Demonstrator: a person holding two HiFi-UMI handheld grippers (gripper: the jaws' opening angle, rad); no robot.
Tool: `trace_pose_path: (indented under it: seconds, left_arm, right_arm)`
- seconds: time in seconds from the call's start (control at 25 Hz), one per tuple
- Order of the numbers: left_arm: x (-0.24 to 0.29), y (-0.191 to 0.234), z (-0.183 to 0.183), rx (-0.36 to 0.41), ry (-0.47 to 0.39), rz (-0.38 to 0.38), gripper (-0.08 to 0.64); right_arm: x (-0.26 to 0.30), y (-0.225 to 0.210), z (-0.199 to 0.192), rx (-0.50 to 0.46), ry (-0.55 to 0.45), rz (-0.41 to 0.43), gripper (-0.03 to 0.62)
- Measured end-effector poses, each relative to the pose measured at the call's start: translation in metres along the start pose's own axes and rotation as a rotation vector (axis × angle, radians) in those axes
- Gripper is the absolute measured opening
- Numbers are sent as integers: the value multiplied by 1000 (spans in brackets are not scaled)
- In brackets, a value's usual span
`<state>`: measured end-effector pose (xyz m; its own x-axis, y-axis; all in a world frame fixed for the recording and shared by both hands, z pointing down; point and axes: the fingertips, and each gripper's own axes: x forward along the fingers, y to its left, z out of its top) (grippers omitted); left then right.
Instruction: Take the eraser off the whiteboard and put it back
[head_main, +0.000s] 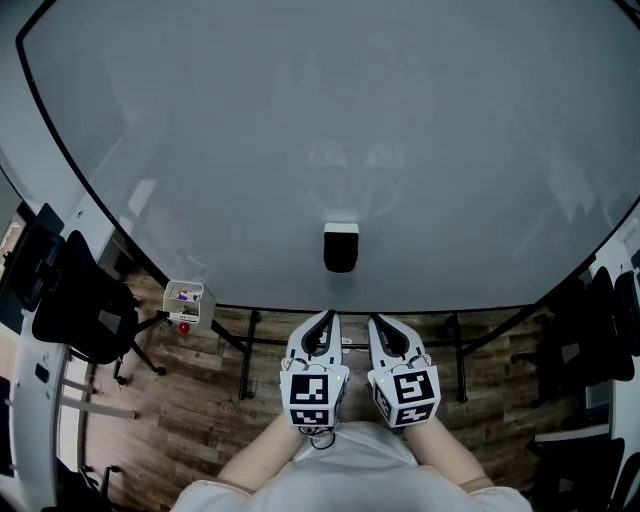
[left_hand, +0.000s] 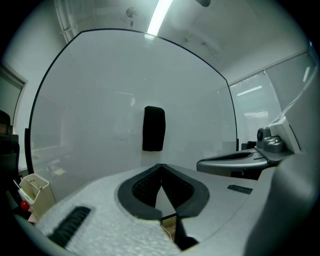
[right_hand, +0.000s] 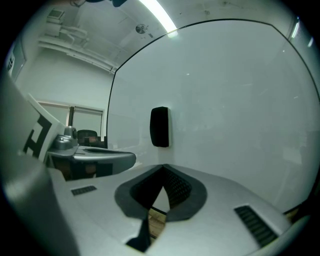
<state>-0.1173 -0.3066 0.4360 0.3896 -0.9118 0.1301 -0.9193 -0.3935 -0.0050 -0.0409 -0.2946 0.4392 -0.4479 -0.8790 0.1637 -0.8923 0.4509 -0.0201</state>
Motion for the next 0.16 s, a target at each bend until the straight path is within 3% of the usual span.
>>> trace_pose_path:
  seconds: [0.16]
  left_arm:
    - [2, -1, -4, 2, 5, -8, 17]
  right_arm:
    - [1, -3, -1, 1, 6, -3, 26]
